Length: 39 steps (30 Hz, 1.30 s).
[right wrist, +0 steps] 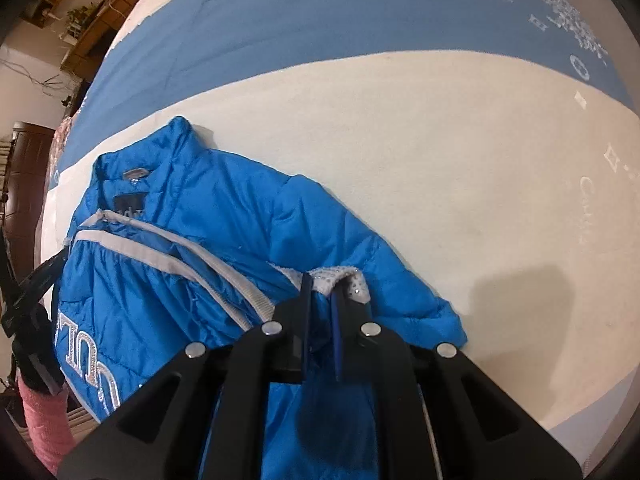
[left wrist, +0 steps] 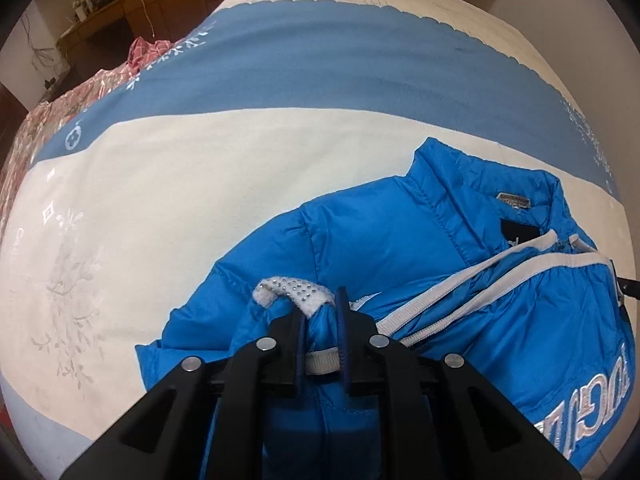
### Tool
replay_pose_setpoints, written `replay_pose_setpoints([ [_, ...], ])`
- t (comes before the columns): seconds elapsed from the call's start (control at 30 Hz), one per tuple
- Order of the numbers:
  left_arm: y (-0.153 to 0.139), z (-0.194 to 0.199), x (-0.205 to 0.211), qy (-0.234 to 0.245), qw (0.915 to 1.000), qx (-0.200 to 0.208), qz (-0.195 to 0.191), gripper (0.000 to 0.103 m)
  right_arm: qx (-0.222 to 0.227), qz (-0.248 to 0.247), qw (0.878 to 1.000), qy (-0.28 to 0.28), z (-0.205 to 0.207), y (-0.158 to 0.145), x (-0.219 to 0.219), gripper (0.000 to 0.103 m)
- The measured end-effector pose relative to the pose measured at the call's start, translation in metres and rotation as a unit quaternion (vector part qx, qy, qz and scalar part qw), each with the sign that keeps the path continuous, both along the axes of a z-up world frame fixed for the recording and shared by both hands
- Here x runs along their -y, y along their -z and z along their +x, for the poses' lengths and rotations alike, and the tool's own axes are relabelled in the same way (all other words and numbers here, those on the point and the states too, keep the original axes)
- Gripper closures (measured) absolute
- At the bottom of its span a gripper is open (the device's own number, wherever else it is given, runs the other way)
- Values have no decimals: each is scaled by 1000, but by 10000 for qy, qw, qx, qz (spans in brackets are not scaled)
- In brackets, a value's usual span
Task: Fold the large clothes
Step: 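Lift the hem band with both tools and flip the jacket over toward the collar, then open both tools and release the flipped jacket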
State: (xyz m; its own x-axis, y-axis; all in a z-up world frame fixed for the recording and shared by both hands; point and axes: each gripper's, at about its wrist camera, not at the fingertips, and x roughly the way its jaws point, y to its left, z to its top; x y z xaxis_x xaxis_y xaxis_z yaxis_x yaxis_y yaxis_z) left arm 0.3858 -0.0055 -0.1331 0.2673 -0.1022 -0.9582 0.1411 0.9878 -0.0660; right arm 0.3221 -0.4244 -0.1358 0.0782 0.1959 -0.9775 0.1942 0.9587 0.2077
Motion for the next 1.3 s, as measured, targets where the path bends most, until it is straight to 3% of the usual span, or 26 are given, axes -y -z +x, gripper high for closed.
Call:
replay_pose_setpoints([
  [0.33, -15, -2, 1, 52, 10000, 12, 35, 85, 100, -261, 9995, -134, -6, -17, -9, 91],
  [0.5, -41, -11, -13, 13, 9994, 48, -339, 79, 227, -108, 9995, -188, -17, -44, -5, 81],
  [0.57, -50, -15, -20, 8, 9986, 74, -523, 77, 328, -199, 9990, -211, -23, -57, 1, 66],
  [0.6, -53, -16, -24, -10, 9982, 72, -589, 77, 411, -404, 9981, -219, -27, -64, 1, 39],
  [0.63, -59, -18, -31, -73, 9970, 43, -769, 76, 529, -589, 9965, -256, -26, -72, 1, 33],
  [0.73, -71, -22, -48, -209, 9913, 9, -1300, 72, 623, -542, 9957, -415, -35, -83, 7, 39],
  [0.77, -74, -23, -54, -233, 9890, 5, -1461, 67, 634, -472, 9957, -476, -37, -82, 7, 40],
  [0.83, -82, -28, -61, -205, 9871, 131, -1583, 64, 693, -388, 9952, -564, -38, -79, 1, 40],
  [0.97, -87, -30, -66, -154, 9942, 431, -978, 57, 669, -158, 9958, -608, -31, -64, -9, 40],
  [1.07, -66, -28, -53, 59, 9986, 405, -341, 56, 636, -287, 9951, -696, -20, -54, -17, 40],
  [1.23, -43, -23, -33, 312, 9981, 472, -235, 56, 578, -233, 9939, -906, -5, -31, -31, 37],
  [1.27, -40, -22, -29, 380, 9980, 482, -162, 56, 573, -245, 9935, -955, -3, -28, -33, 39],
  [1.3, -35, -20, -22, 455, 9978, 474, -53, 56, 595, -256, 9927, -1020, -1, -25, -37, 51],
])
